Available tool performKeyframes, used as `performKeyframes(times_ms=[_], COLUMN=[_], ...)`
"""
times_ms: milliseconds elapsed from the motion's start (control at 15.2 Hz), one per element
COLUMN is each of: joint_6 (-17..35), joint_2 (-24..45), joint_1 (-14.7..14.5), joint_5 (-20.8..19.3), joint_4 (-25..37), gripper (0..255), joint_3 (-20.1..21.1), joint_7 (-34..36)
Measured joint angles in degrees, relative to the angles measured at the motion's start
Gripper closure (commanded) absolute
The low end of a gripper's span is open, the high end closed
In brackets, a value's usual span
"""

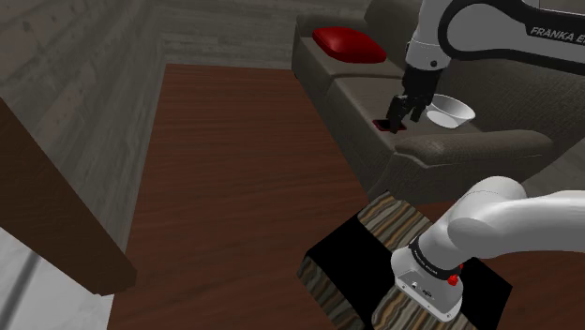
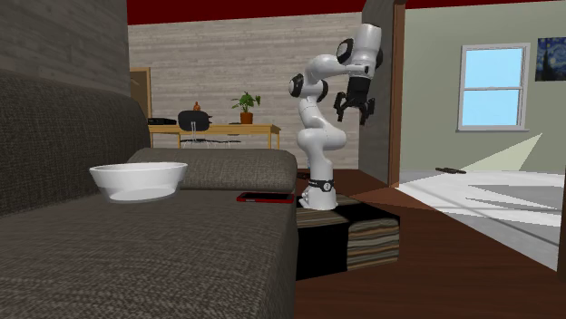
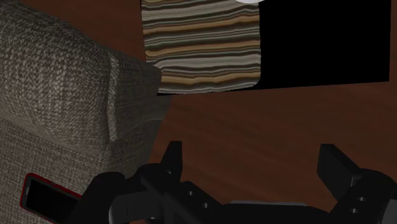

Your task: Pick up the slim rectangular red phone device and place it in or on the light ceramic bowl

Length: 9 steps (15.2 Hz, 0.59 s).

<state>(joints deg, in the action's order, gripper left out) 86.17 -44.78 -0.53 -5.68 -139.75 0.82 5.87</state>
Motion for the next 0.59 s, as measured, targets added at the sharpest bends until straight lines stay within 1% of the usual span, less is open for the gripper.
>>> performKeyframes(times_ms=[66, 198, 396, 594], joint_6=[0.0, 2.21, 6.09, 10.66], joint_2=[0.0, 2.2, 7.75, 14.24], joint_1=[0.0, 0.41, 1.77, 3.5], joint_5=[0.0, -1.42, -5.29, -10.08], joint_4=[0.0, -0.71, -0.64, -0.88], gripper=[0, 0, 0, 0], joint_3=[0.0, 1.23, 3.6, 5.94], joint_7=[0.0, 1.47, 4.72, 9.01])
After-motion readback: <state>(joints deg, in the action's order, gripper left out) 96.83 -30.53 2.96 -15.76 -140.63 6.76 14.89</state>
